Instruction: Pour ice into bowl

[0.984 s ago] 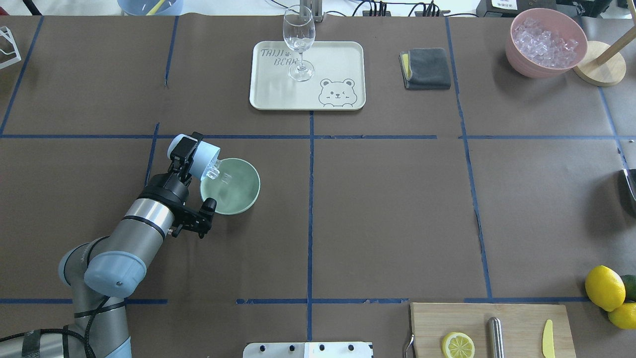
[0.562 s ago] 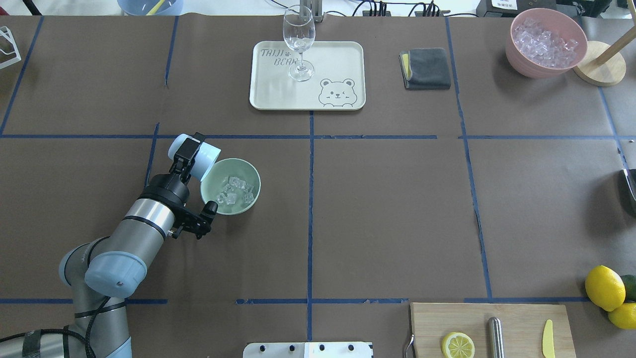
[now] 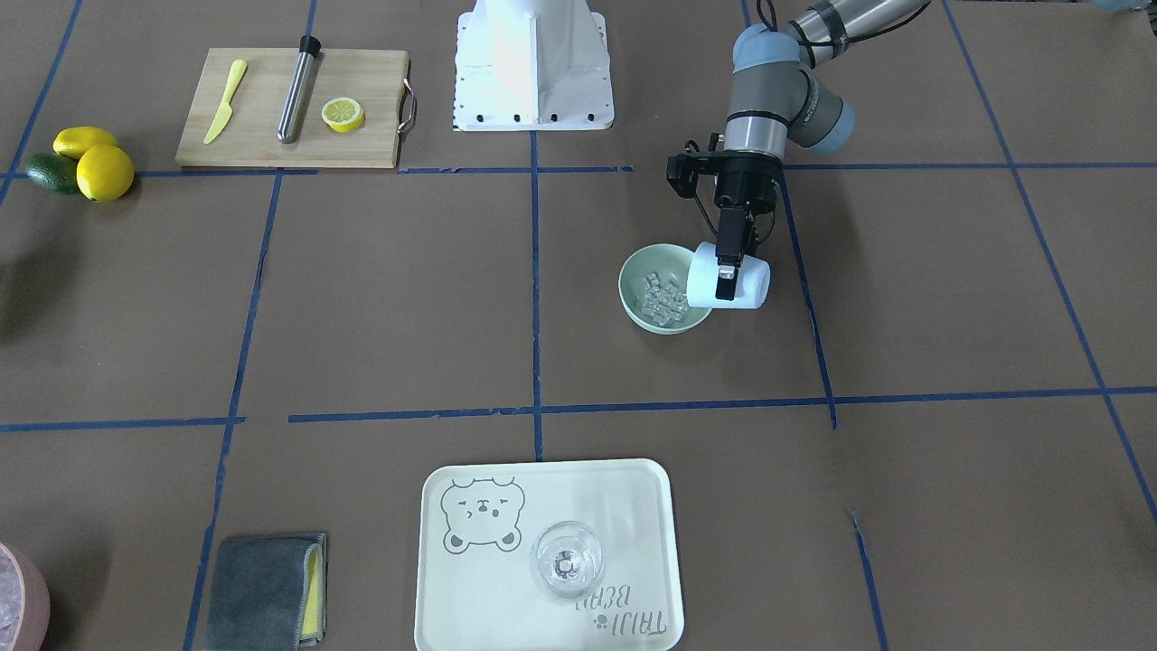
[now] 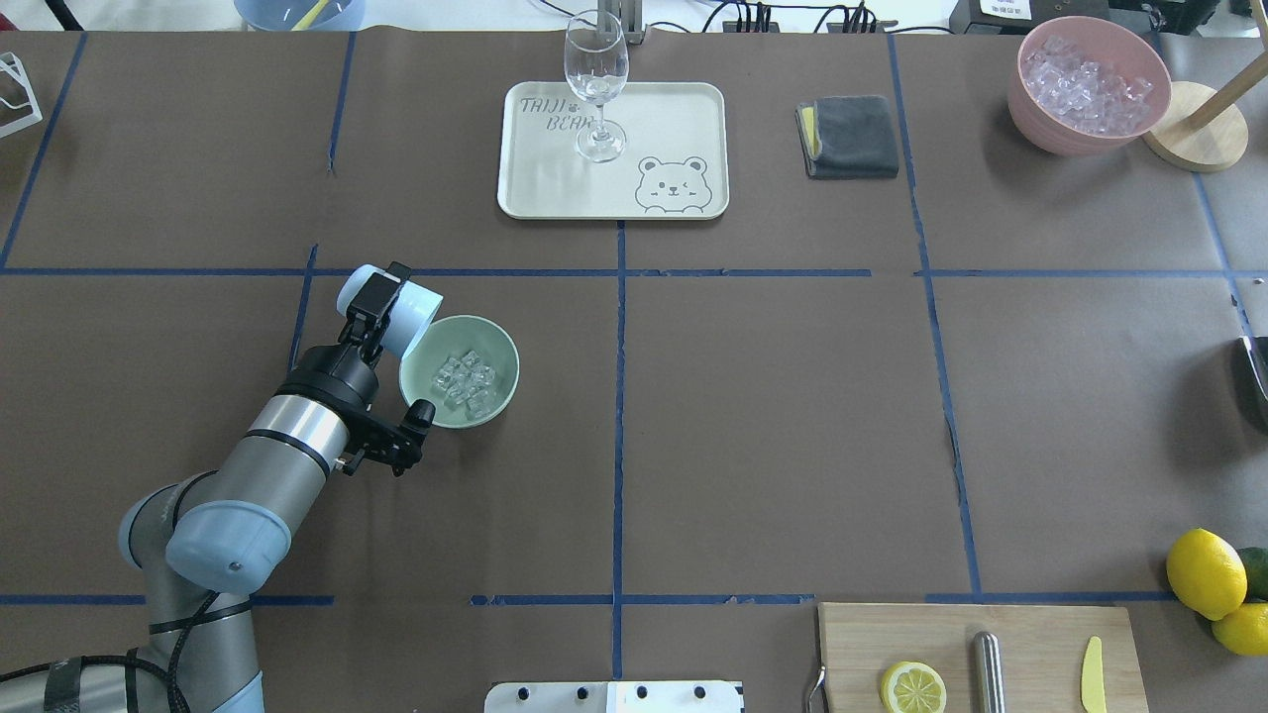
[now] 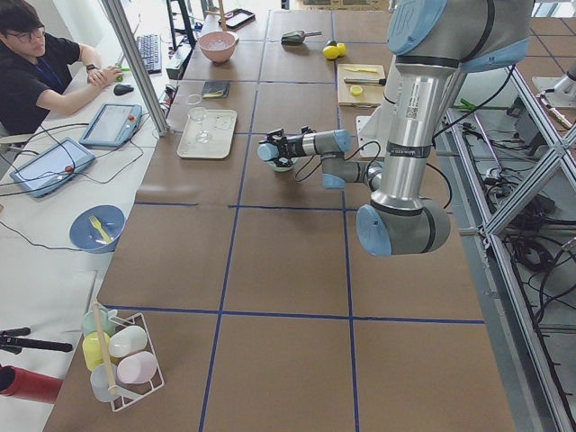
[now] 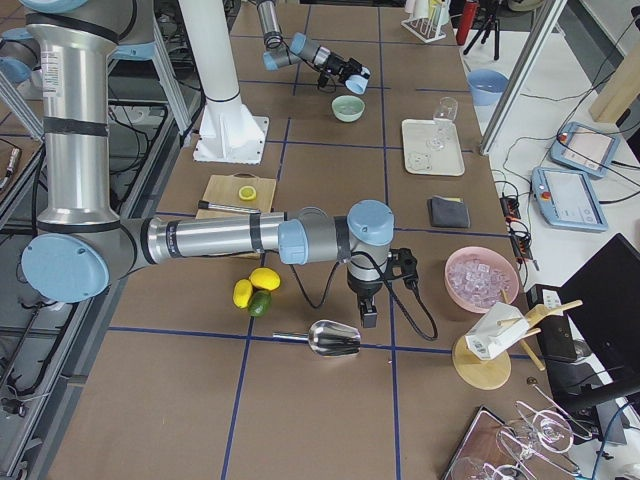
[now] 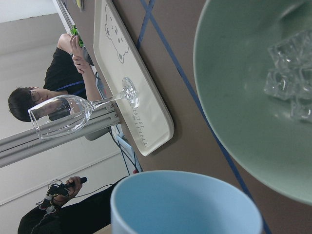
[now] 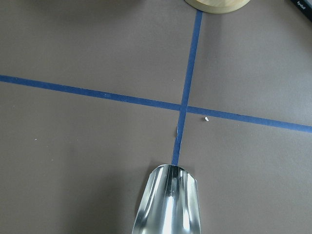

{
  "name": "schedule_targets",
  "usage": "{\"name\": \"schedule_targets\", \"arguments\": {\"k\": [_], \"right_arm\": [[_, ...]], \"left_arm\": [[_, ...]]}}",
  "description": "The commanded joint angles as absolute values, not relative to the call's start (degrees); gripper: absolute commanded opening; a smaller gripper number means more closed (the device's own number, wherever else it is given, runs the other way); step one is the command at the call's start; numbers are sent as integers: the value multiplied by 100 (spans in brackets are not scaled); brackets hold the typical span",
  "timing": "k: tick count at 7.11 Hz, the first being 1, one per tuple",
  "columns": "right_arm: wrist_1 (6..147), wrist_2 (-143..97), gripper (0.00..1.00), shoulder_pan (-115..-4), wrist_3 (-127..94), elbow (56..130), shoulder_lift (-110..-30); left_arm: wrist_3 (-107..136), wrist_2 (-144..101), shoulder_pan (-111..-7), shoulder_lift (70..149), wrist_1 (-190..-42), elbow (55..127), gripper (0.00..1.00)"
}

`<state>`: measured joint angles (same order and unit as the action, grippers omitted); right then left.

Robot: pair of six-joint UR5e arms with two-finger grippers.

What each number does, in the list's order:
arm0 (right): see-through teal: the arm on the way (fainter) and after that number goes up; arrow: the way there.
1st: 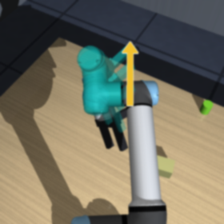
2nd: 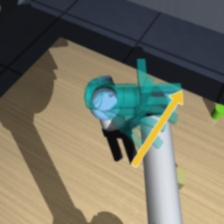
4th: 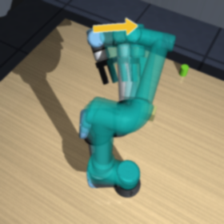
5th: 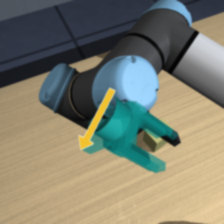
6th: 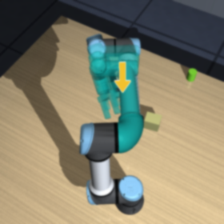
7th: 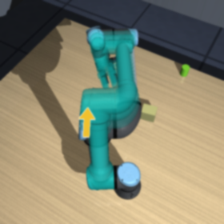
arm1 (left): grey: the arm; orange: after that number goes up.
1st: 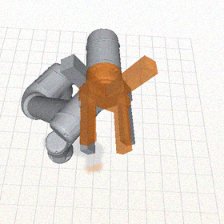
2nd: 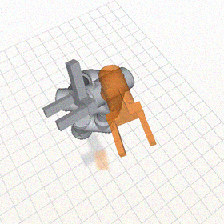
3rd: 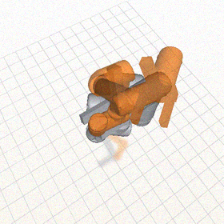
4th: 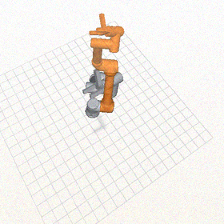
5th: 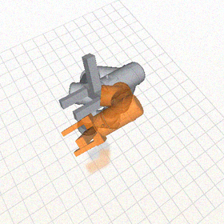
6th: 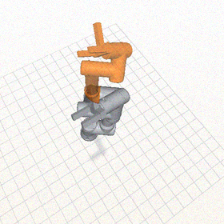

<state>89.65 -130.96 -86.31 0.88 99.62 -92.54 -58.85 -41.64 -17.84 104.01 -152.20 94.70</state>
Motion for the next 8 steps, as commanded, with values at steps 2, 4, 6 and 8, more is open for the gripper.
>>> {"name": "schedule_targets", "arguments": {"k": [2, 4, 6, 8], "right_arm": [[8965, -13096, 100, -8631, 88, 9958, -9237], [8965, -13096, 100, -8640, 97, 9958, -9229], [8965, -13096, 100, -8648, 123, 9958, -9229], [8965, -13096, 100, -8666, 141, 9967, -9229]], "left_arm": [[-4264, -4866, -1810, 10398, -15757, 9562, 0], [-2296, -5333, -1881, 10389, -15882, 9615, 0], [399, -5405, -1872, 10398, -15899, 9633, 0], [3047, -5485, -1881, 10363, -16013, 9650, 0]]}}
